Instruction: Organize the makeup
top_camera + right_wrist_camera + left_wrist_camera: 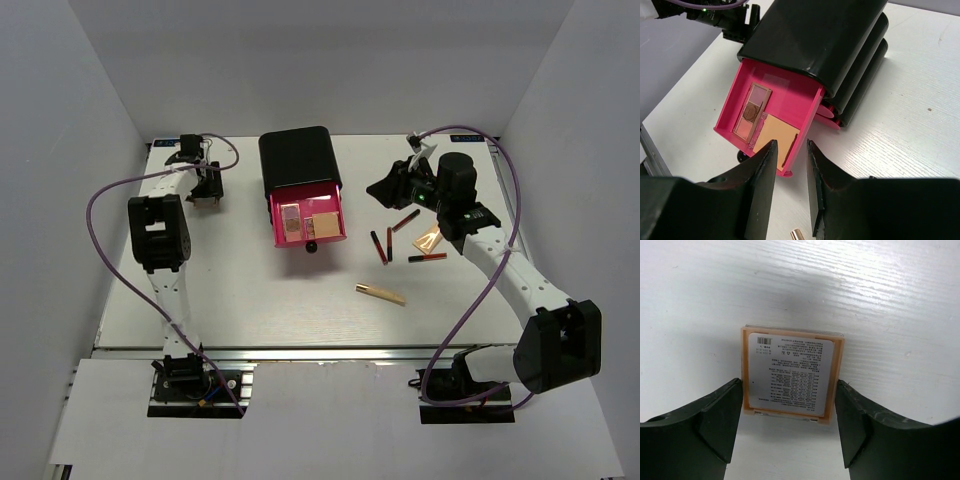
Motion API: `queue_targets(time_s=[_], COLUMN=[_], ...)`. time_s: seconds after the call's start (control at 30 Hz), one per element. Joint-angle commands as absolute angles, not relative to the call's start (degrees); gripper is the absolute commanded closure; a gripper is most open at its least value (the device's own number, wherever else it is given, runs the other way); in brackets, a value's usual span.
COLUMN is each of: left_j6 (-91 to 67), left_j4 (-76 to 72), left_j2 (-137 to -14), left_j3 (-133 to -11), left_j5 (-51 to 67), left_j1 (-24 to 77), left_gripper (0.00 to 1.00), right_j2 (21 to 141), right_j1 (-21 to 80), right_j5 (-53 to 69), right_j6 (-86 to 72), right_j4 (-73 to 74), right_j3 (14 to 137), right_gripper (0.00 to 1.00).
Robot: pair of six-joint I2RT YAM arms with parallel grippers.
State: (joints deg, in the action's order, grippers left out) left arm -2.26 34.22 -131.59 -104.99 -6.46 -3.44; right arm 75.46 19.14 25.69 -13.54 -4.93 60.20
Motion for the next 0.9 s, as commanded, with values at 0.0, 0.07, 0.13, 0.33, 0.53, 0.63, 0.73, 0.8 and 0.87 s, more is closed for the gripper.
queue_targets(time_s=[0.0, 0.07, 0.13, 0.33, 0.53, 0.63, 0.73, 0.8, 0.87], left_j6=[-11.31, -14.66, -20.37, -31.54, -34.54, -36.99, -41.56, -45.50, -47.02], left_j4=[34.82, 33.23, 32.52, 22.61, 21.88, 20.57, 19.60, 19.34, 18.02], left_j2=[-129.84, -127.37, -122.73, -99.38, -79.48, -70.16, -64.87, -64.51, -65.73], left_j3=[-98.45, -98.00, -96.51, -77.75, -65.14, -61.01, -58.45, -57.57, -57.92], left_j5=[-0.09, 2.97, 5.00, 12.57, 14.14, 14.85, 12.14, 7.67, 2.85], left_j1=[-3.78, -3.78, -3.78, -2.55, -0.88, 4.47, 13.25, 20.34, 24.41], left_gripper=[0.66, 0.66, 0.66, 0.69, 0.70, 0.70, 0.69, 0.69, 0.69], right_j2=[73.39, 72.86, 72.42, 72.16, 73.39, 74.35, 75.23, 75.59, 75.67], right_j1=[18.90, 18.81, 18.81, 18.81, 18.81, 18.90, 18.90, 18.81, 18.90], right_j5=[26.72, 26.81, 26.98, 27.07, 27.86, 28.30, 28.21, 28.04, 27.86], right_j6=[-13.45, -12.66, -11.96, -11.07, -11.42, -11.16, -10.72, -10.28, -10.02], right_j4=[-8.35, -8.35, -8.35, -8.44, -8.88, -8.61, -8.53, -8.52, -8.44], right_j3=[61.09, 60.82, 60.38, 59.33, 59.68, 60.55, 61.61, 62.14, 62.31], right_gripper=[0.64, 0.64, 0.63, 0.63, 0.63, 0.64, 0.63, 0.64, 0.64])
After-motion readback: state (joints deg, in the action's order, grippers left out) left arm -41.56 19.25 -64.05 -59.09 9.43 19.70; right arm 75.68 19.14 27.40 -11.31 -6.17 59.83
